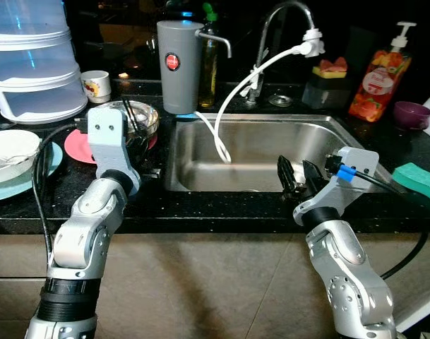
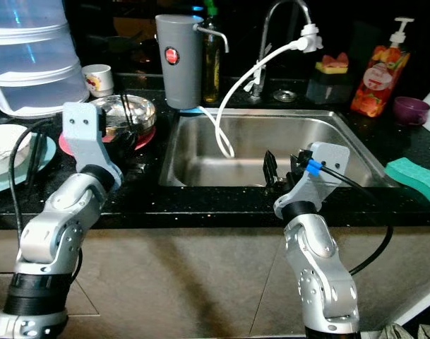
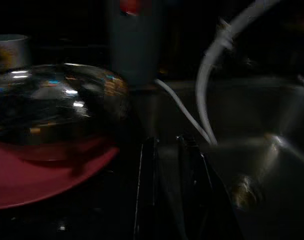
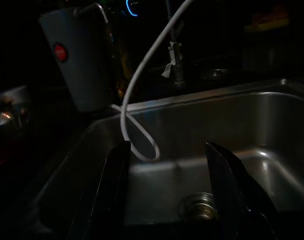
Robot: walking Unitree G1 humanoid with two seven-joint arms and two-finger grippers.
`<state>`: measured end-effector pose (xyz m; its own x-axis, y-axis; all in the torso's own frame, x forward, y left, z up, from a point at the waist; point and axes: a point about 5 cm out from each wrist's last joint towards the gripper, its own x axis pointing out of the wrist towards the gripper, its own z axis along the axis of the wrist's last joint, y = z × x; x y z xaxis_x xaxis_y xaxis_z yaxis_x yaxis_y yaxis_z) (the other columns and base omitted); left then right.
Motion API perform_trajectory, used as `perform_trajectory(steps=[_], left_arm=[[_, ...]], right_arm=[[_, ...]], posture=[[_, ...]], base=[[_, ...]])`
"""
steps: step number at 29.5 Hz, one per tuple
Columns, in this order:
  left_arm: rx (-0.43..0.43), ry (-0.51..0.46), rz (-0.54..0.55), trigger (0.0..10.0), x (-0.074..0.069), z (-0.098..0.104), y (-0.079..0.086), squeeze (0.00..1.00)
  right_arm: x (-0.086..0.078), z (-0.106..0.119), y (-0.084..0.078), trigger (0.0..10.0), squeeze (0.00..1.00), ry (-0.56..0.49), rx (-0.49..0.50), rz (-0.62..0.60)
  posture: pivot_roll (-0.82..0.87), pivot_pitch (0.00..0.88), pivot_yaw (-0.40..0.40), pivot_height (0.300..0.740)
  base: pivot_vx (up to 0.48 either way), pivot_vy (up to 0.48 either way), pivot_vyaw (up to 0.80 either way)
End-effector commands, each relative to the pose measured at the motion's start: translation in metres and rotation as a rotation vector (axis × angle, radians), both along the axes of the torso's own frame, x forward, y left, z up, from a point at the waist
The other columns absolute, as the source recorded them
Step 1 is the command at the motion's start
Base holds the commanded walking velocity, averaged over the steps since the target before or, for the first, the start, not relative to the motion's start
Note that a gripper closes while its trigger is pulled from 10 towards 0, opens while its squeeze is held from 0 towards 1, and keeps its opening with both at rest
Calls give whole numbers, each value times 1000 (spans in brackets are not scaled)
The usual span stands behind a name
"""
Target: Kitchen organization
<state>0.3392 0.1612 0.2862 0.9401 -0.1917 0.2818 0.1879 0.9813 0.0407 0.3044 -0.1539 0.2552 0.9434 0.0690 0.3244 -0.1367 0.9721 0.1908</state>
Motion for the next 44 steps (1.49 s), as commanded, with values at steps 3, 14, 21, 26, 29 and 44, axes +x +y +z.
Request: perform_trajectory(steps=[3,14,21,26,29,44], left_arm=[[224,104,-62,10000,-15,-29,-6,0],[303,92,68,10000,-17,-25,4,0],[287,55,203,10000,-5,-15,17,0],[97,74,161,10000,-3,-16,9,0],[-99,47,110,10000,-4,-8,5,0],[-563,93,66,10000,8,-4,23,1000]], right_arm=[[-5,-19,8,10000,0,84,-99,65],[-10,-7,31,10000,0,-17,-242,192],[-3,12,22,10000,0,-72,-182,141],[-4,10,22,10000,0,-68,-180,136],[-6,8,23,10000,0,-66,-181,136],[-2,5,15,10000,0,-53,-143,92]], posture=[[15,151,-35,740],[28,189,-37,740],[21,179,-42,740],[9,177,-44,740],[0,174,-42,740],[-3,158,-51,740]], base=[[0,0,0],[0,0,0],[0,0,0],[0,0,0],[0,0,0],[0,0,0]])
